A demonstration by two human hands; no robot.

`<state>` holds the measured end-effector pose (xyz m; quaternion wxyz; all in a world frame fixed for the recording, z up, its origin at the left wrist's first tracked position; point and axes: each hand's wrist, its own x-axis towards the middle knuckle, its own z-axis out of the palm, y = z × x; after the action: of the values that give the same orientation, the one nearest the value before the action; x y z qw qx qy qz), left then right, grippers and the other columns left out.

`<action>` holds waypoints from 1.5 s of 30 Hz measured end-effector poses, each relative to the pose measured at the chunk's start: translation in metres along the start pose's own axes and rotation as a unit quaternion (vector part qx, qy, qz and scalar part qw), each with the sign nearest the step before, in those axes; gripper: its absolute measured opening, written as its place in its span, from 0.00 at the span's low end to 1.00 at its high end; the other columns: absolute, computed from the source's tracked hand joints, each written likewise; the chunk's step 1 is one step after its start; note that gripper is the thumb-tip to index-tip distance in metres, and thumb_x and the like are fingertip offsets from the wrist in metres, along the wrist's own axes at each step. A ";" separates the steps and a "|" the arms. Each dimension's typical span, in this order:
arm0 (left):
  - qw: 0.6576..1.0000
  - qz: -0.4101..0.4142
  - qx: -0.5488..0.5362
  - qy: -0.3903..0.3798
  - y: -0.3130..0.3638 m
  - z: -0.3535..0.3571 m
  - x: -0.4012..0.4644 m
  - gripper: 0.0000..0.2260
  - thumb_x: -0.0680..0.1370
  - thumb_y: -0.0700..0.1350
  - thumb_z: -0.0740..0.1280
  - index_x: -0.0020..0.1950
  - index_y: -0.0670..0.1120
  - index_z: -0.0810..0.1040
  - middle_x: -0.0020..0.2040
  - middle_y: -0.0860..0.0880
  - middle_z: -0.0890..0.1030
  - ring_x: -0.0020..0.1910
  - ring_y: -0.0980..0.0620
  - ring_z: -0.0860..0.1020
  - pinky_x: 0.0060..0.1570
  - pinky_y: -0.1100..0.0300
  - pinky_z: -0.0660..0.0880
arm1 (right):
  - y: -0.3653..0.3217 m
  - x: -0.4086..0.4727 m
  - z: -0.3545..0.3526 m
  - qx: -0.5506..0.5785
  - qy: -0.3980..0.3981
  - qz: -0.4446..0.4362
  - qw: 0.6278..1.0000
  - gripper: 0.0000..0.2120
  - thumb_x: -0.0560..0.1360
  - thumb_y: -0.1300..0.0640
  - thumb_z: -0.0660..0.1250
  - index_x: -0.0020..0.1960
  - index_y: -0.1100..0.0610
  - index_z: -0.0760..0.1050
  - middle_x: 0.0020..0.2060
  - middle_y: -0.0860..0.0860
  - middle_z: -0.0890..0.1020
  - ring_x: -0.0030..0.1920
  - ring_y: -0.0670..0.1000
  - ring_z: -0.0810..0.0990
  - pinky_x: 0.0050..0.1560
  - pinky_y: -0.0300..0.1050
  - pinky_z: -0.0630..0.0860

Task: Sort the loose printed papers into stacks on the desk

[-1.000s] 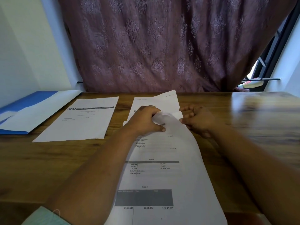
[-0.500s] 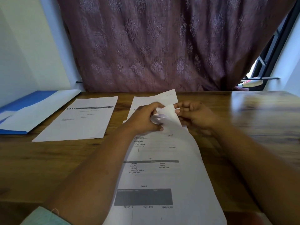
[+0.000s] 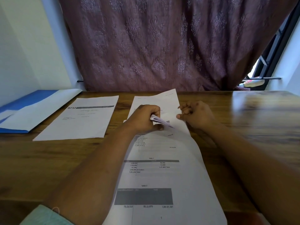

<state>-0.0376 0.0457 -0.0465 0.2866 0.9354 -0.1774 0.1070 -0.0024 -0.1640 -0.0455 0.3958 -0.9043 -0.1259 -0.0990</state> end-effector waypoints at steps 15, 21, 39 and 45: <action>0.999 -0.023 -0.035 -0.003 0.007 -0.001 -0.003 0.30 0.69 0.45 0.79 0.66 0.50 0.67 0.41 0.55 0.76 0.41 0.53 0.76 0.38 0.74 0.70 | -0.006 -0.004 0.002 -0.096 0.005 -0.105 0.990 0.08 0.76 0.55 0.70 0.49 0.59 0.83 0.54 0.52 0.80 0.53 0.52 0.78 0.54 0.50 0.77; 0.999 -0.007 0.050 0.005 0.005 -0.005 -0.001 0.12 0.69 0.51 0.79 0.45 0.49 0.79 0.46 0.52 0.76 0.44 0.55 0.73 0.39 0.70 0.67 | -0.011 -0.006 -0.004 0.079 -0.037 -0.027 0.996 0.14 0.84 0.59 0.54 0.45 0.59 0.75 0.40 0.54 0.81 0.31 0.44 0.80 0.32 0.32 0.75; 1.000 -0.014 -0.005 -0.013 0.005 -0.003 -0.002 0.12 0.72 0.46 0.77 0.45 0.43 0.76 0.44 0.47 0.80 0.41 0.47 0.76 0.45 0.52 0.77 | -0.005 -0.005 0.000 0.025 0.014 0.009 1.000 0.09 0.69 0.57 0.78 0.39 0.52 0.77 0.34 0.51 0.83 0.37 0.49 0.81 0.39 0.37 0.75; 0.999 -0.034 -0.022 0.000 0.005 -0.002 -0.001 0.23 0.68 0.46 0.79 0.58 0.52 0.72 0.43 0.57 0.75 0.40 0.54 0.76 0.37 0.75 0.69 | -0.002 -0.004 0.004 -0.045 0.022 -0.071 0.996 0.05 0.75 0.53 0.71 0.42 0.53 0.79 0.38 0.48 0.81 0.38 0.47 0.78 0.42 0.42 0.74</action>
<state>-0.0408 0.0431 -0.0427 0.3109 0.9341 -0.1481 0.0937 -0.0065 -0.1603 -0.0472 0.3491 -0.9077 -0.1759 -0.1524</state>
